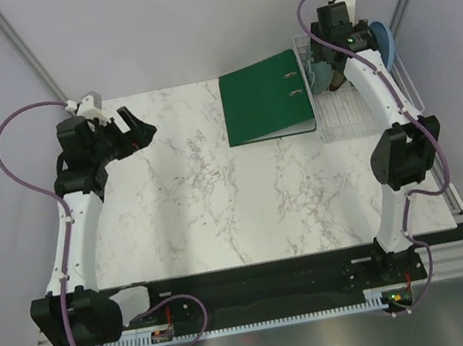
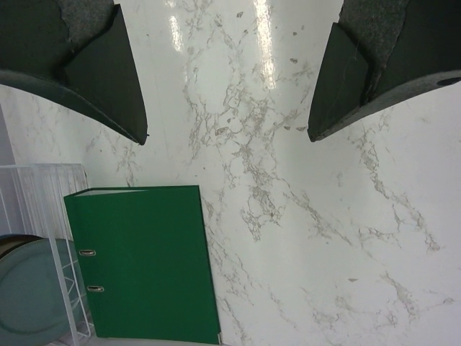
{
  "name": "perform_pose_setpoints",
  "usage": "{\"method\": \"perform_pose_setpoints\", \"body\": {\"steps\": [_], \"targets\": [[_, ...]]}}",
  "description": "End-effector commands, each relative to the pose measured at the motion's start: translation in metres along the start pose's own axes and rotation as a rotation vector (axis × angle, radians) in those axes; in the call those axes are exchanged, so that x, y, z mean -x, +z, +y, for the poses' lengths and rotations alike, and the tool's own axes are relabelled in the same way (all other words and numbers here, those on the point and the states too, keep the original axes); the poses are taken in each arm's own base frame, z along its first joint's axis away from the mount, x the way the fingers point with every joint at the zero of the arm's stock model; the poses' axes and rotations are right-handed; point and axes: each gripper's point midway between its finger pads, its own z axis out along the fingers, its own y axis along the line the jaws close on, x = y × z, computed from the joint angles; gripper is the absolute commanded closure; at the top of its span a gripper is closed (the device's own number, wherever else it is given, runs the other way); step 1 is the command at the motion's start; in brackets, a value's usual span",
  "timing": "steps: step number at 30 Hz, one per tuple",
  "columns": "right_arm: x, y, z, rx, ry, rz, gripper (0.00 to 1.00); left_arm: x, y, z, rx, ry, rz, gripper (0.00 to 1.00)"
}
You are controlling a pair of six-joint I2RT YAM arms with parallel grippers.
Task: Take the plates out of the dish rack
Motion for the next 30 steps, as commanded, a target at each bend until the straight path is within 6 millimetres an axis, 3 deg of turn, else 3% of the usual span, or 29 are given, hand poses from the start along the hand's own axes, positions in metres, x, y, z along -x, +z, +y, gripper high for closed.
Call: {"method": "perform_pose_setpoints", "body": {"steps": [1,2,6,14,16,18,20,25,27,30], "targets": [[0.015,0.030,0.016,0.024,0.018,-0.017,0.08,-0.001,0.008,-0.009,-0.063,-0.016,0.019,0.00],[0.028,0.030,0.018,0.028,0.035,-0.046,0.10,-0.003,0.009,-0.008,-0.062,-0.016,0.023,0.00],[0.030,0.052,0.024,0.039,0.044,-0.057,0.14,-0.009,0.015,-0.004,-0.065,-0.008,0.030,0.03],[0.024,0.093,0.025,0.009,0.037,-0.074,0.24,-0.025,0.034,0.000,-0.102,-0.026,0.085,0.10],[0.021,0.103,0.028,0.021,0.043,-0.074,0.29,-0.027,0.038,0.000,-0.112,-0.031,0.093,0.17],[0.017,0.112,0.031,0.027,0.049,-0.070,0.32,-0.032,0.042,0.000,-0.123,-0.040,0.113,0.19],[0.020,0.114,0.034,0.041,0.050,-0.080,0.40,-0.034,0.044,0.001,-0.121,-0.046,0.118,0.17],[0.023,0.120,0.042,0.077,0.058,-0.097,0.88,-0.035,0.044,0.001,-0.121,-0.045,0.122,0.11],[0.025,0.118,0.044,0.090,0.062,-0.102,0.96,-0.035,0.043,0.002,-0.117,-0.041,0.117,0.09],[0.034,0.111,0.046,0.114,0.065,-0.129,1.00,-0.036,0.043,0.003,-0.112,-0.039,0.115,0.07]]}}
